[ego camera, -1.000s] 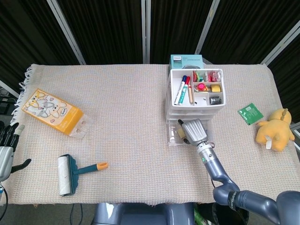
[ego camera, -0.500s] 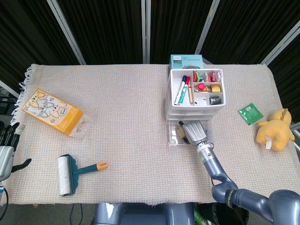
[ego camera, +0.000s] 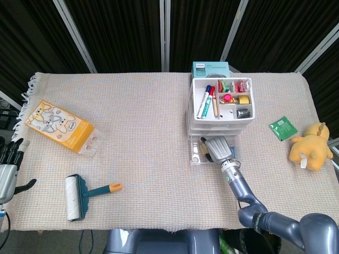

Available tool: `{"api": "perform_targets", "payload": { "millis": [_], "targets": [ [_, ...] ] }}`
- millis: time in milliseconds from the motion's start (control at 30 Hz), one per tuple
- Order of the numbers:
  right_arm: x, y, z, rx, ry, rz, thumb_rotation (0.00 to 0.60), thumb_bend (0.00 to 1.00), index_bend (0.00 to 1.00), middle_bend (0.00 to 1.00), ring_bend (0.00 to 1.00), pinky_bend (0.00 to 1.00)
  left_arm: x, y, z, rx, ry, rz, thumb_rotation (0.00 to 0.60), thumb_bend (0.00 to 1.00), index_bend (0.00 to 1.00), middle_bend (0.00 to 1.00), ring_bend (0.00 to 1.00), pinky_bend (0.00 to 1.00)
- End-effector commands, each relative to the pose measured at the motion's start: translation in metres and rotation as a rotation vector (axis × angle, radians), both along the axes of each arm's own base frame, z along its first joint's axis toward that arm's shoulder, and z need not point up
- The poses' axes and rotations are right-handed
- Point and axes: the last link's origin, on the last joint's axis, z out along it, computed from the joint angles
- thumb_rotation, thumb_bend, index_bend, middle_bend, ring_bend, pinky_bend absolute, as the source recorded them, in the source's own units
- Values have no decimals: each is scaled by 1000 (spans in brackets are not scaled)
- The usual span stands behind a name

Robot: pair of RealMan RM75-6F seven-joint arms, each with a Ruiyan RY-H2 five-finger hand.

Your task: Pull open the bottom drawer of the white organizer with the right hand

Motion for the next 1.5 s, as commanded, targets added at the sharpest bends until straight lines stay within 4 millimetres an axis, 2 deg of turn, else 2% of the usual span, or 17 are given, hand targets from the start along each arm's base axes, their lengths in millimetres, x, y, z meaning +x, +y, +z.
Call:
{"api": "perform_targets", "payload": {
  "millis": [33,867,1333,1500],
  "targets": [
    [-1,0,-1,3,4,-1,600,0,401,1000,994,743,0,0,0,-1,-1,0,600,128,0,0,0,0],
    [1,0,3,-6,41,-17,600,0,292,1000,994,742,1,0,0,-5,-3,-6,600,128,0,0,0,0],
    [1,-1,-3,1,42,-16,600,0,404,1000,994,742,1,0,-1,-9,-4,-5,600,127,0,0,0,0],
    [1,-1,-3,0,27,-16,600,9,477,1000,994,742,1,1,-1,-13,-5,-5,600,128,0,0,0,0]
  ]
}}
